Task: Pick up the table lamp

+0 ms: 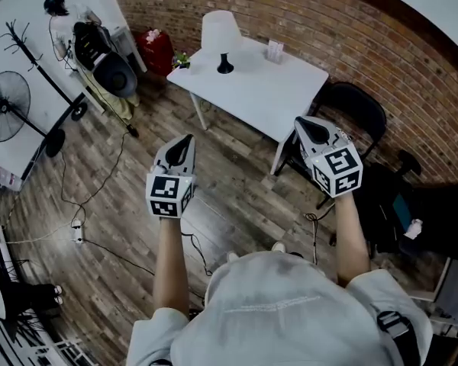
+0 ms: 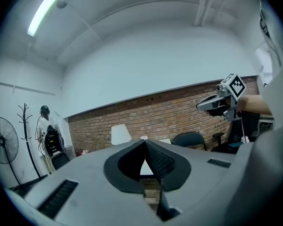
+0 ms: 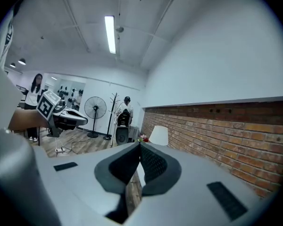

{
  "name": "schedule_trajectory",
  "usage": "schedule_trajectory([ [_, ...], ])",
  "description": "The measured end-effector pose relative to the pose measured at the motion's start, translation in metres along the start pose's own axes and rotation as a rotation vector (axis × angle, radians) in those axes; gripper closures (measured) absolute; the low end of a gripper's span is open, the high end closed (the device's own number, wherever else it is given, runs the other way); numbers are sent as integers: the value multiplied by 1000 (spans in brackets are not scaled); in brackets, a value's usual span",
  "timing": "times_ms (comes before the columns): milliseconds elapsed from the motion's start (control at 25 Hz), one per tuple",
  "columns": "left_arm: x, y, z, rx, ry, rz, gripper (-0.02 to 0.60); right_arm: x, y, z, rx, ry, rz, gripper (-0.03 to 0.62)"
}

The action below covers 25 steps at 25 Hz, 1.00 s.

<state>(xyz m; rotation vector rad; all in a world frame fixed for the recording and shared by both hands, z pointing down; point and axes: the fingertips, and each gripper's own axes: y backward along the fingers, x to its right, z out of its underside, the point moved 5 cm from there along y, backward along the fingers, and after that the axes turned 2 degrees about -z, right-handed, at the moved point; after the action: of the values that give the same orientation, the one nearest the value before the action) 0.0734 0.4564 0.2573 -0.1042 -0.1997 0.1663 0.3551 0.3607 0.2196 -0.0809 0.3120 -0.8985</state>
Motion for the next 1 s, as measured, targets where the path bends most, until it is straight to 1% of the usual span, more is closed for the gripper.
schedule_trajectory([
  [160,-7,4,10,-9,-3,11,569,-6,-6,2,-5,-19,24,591],
  [280,-14,7,16,-20,-16,13,569,-15,-12,0,-13,-12,20,586],
  [480,-29,15,27,-19,6,30,569,-34,-23,2,-34,-10,13,568],
  [680,-48,27,41,-34,-18,49,569,-59,-35,0,-48,-3,20,559],
  [840,-65,33,50,-27,-2,62,569,-79,-44,0,-71,4,21,546],
  [1000,-75,31,57,-19,21,66,569,-85,-53,3,-87,2,12,505],
])
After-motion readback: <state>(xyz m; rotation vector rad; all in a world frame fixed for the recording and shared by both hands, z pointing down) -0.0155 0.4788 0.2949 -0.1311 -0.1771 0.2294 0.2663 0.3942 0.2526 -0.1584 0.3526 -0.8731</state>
